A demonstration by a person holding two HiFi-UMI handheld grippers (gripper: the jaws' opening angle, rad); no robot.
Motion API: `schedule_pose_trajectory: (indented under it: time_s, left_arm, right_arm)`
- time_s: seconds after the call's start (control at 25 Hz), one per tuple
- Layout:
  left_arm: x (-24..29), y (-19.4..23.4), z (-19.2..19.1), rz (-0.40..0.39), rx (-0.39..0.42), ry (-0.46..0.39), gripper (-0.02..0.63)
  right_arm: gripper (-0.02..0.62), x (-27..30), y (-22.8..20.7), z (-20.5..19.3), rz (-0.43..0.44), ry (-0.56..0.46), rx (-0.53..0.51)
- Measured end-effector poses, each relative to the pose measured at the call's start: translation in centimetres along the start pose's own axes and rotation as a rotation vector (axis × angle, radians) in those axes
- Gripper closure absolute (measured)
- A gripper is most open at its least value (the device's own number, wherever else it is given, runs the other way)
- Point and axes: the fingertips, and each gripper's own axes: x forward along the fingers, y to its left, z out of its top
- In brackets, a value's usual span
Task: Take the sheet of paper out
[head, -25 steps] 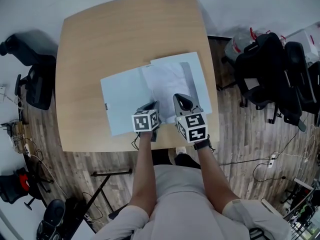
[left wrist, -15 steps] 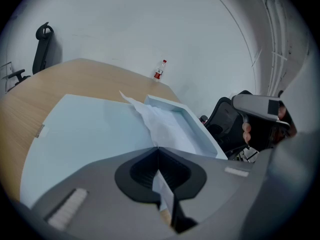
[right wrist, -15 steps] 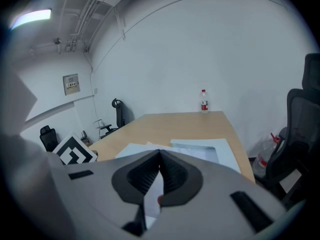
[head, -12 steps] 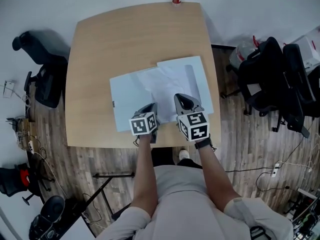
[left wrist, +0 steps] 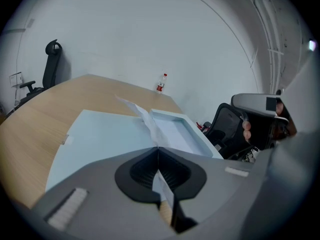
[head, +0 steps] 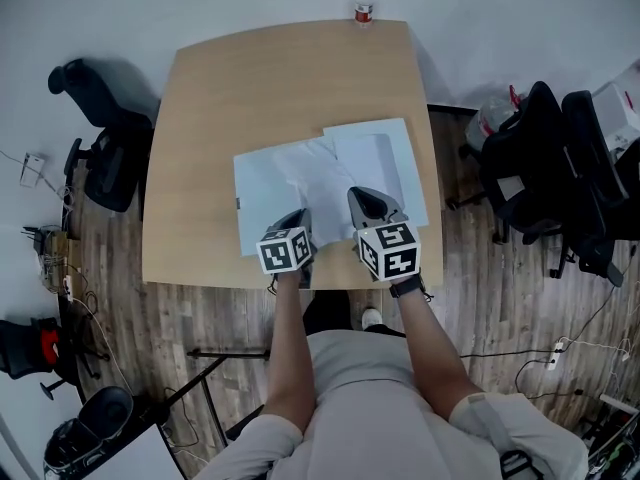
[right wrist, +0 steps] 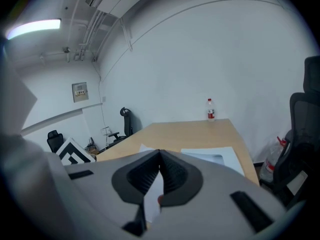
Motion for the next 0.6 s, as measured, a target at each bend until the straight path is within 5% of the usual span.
schedule_pose_trajectory:
  time_s: [0.28, 0.6]
  left_arm:
    - [-3.2, -0.6, 2.2, 0.022, 0.03, -0.097, 0.597]
    - [-7.2, -2.6, 6.1, 0.018, 0.046, -0.229, 0.597]
  right_arm:
    - [0.583, -2.3, 0.9, 2.8, 0.04, -0.091, 0.069]
    - [0.583, -4.8, 2.2, 5.7, 0.044, -0.149, 0.027]
